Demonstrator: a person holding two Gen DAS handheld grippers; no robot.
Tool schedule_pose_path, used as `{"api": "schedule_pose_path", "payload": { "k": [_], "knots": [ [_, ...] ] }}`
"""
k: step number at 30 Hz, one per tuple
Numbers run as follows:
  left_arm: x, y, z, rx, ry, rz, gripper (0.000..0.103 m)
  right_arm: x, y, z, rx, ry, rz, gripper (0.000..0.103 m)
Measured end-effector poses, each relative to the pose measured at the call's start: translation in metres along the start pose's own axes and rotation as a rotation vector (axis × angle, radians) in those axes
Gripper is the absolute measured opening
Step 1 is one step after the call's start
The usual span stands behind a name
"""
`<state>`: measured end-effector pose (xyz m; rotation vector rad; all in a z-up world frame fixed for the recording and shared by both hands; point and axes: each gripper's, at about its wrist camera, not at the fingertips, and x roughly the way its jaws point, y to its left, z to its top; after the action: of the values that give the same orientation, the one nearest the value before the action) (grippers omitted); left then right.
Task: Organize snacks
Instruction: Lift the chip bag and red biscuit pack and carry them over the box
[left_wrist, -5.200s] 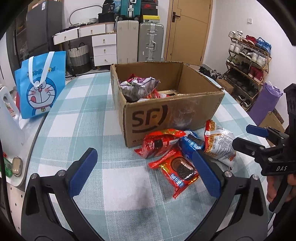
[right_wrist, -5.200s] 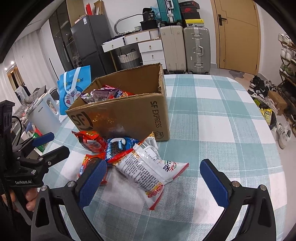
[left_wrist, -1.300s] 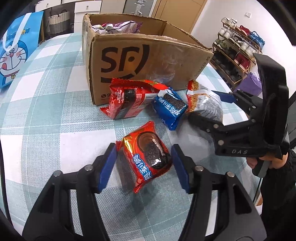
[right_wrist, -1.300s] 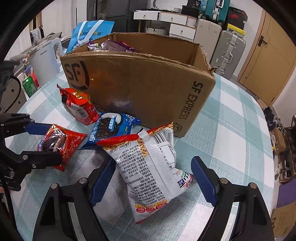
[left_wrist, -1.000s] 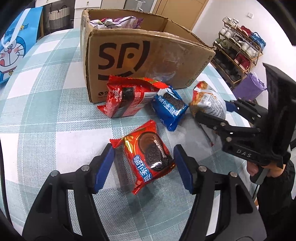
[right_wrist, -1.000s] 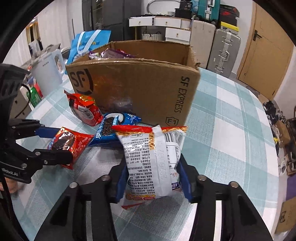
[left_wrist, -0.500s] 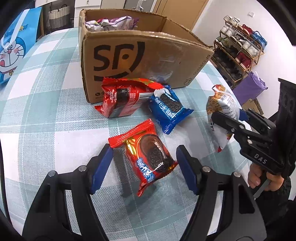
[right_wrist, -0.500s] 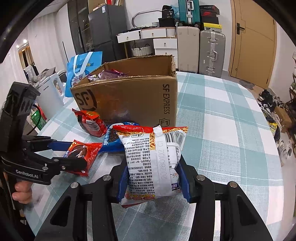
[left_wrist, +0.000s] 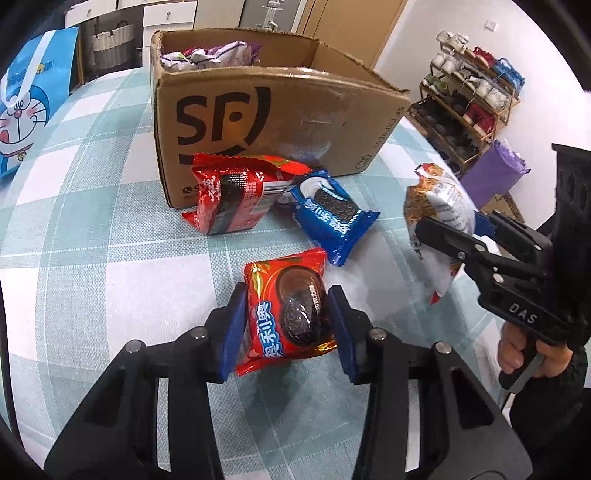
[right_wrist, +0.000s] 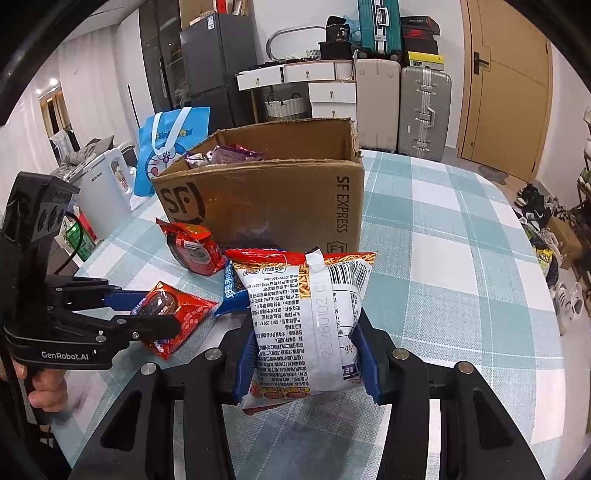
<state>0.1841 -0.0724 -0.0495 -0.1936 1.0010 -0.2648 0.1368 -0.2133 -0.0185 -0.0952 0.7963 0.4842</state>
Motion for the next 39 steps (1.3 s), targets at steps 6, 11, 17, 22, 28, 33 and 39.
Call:
{"api": "schedule_pose_path", "payload": {
  "k": [6, 11, 17, 22, 28, 33, 39],
  "knots": [
    [-0.020, -0.001, -0.007, 0.002, -0.044, -0.008, 0.040, -0.012, 0.007, 0.004, 0.002, -0.042, 0.014, 0.047],
    [-0.047, 0.001, -0.008, 0.003, -0.095, -0.008, 0.040, -0.023, 0.012, 0.009, -0.003, -0.077, 0.014, 0.047],
    [-0.077, -0.001, 0.000, 0.013, -0.147, -0.008, 0.040, -0.038, 0.016, 0.021, -0.008, -0.124, 0.007, 0.047],
    [-0.096, -0.007, 0.007, 0.022, -0.182, -0.009, 0.040, -0.048, 0.018, 0.035, 0.002, -0.161, 0.006, 0.047],
    [-0.116, -0.010, 0.016, 0.031, -0.221, -0.001, 0.040, -0.050, 0.021, 0.053, 0.027, -0.191, 0.010, 0.047],
    [-0.131, -0.007, 0.029, 0.033, -0.253, 0.016, 0.040, -0.047, 0.025, 0.068, 0.035, -0.212, 0.019, 0.047],
    [-0.142, -0.004, 0.051, 0.031, -0.293, 0.037, 0.040, -0.038, 0.024, 0.084, 0.070, -0.233, 0.014, 0.048]
  ]
}}
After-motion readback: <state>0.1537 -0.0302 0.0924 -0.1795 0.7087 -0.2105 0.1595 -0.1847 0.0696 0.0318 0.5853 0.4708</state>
